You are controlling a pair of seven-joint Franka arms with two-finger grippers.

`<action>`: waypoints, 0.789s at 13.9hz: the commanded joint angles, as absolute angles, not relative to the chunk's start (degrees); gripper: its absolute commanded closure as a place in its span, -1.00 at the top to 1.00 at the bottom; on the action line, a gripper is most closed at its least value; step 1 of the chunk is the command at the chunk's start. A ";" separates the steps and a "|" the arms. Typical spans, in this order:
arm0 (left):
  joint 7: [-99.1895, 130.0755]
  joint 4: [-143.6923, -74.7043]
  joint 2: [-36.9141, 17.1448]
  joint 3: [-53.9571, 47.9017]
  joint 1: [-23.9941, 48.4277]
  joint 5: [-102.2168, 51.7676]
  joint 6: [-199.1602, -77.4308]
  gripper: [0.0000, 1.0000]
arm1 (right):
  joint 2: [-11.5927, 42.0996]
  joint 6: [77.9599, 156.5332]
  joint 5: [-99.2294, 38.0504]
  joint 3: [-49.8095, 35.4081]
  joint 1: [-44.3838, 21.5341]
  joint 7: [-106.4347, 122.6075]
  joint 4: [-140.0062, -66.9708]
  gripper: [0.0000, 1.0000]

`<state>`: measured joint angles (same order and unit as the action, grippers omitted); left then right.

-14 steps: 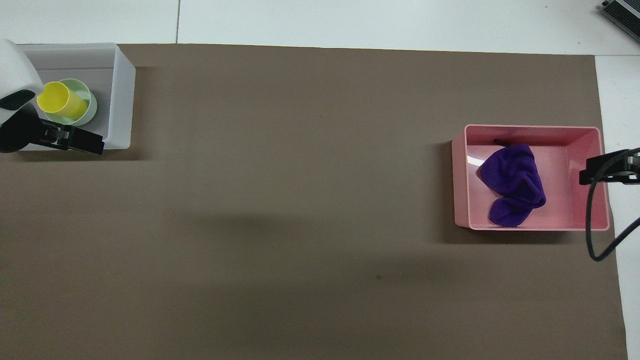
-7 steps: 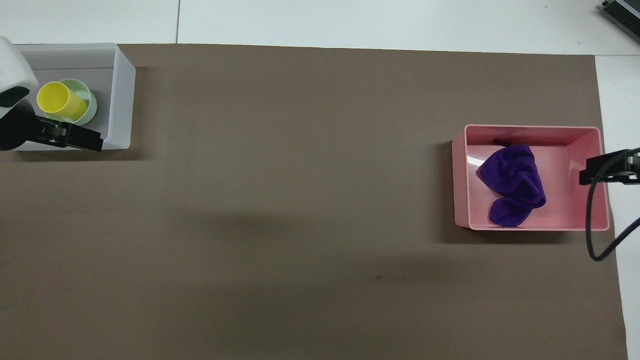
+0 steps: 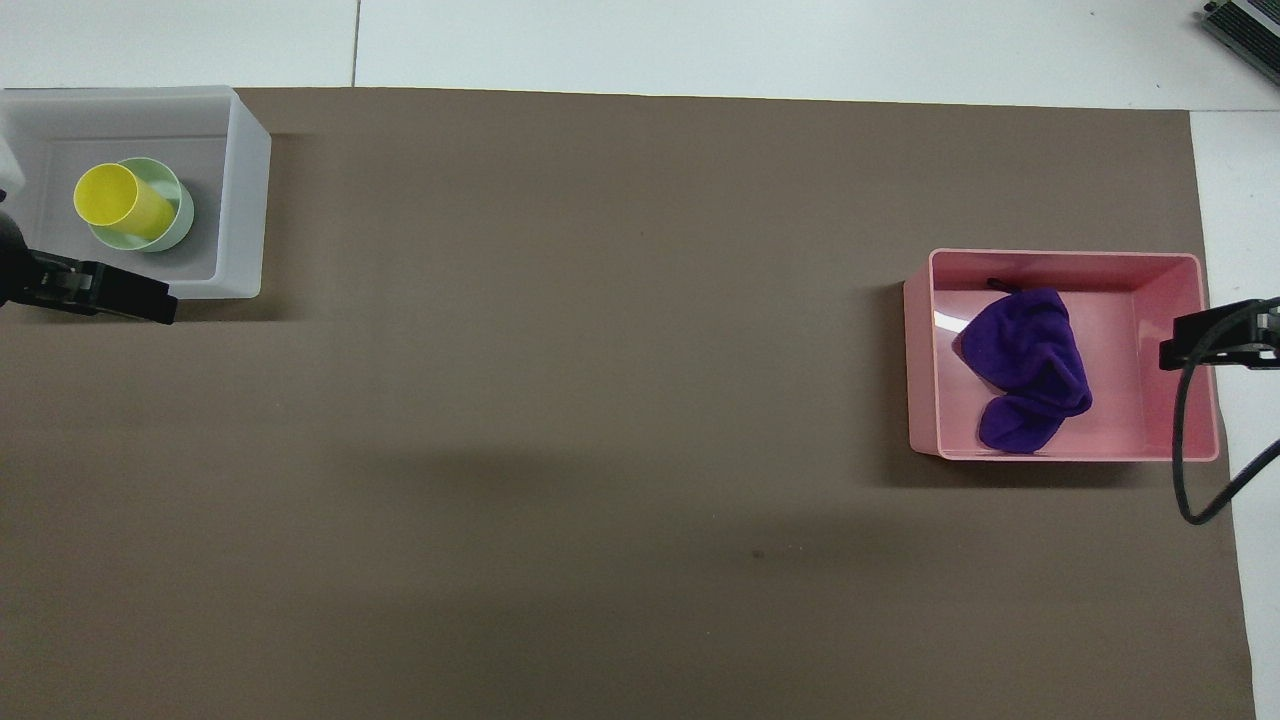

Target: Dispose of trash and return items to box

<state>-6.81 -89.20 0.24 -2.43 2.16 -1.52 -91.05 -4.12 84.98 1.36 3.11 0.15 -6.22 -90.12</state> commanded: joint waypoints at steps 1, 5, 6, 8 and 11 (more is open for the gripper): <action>-6.42 -89.30 1.58 -2.37 1.67 -2.29 -88.60 1.00 | -5.01 85.34 1.05 2.90 0.35 -5.27 -90.79 1.00; -6.33 -88.95 1.76 -2.20 2.02 -2.37 -87.10 1.00 | -5.10 85.43 1.05 2.99 0.44 -5.27 -91.05 1.00; -6.07 -88.95 1.67 -1.68 2.72 -2.29 -86.49 1.00 | -5.10 85.60 1.05 2.99 0.44 -5.27 -90.97 1.00; -6.15 -88.95 1.76 0.78 4.65 -2.29 -86.04 1.00 | -5.10 85.69 1.05 2.90 0.44 -5.27 -90.88 1.00; -6.06 -89.03 1.58 2.80 7.98 -2.11 -86.39 1.00 | -5.10 85.69 1.05 2.90 0.44 -5.27 -90.97 1.00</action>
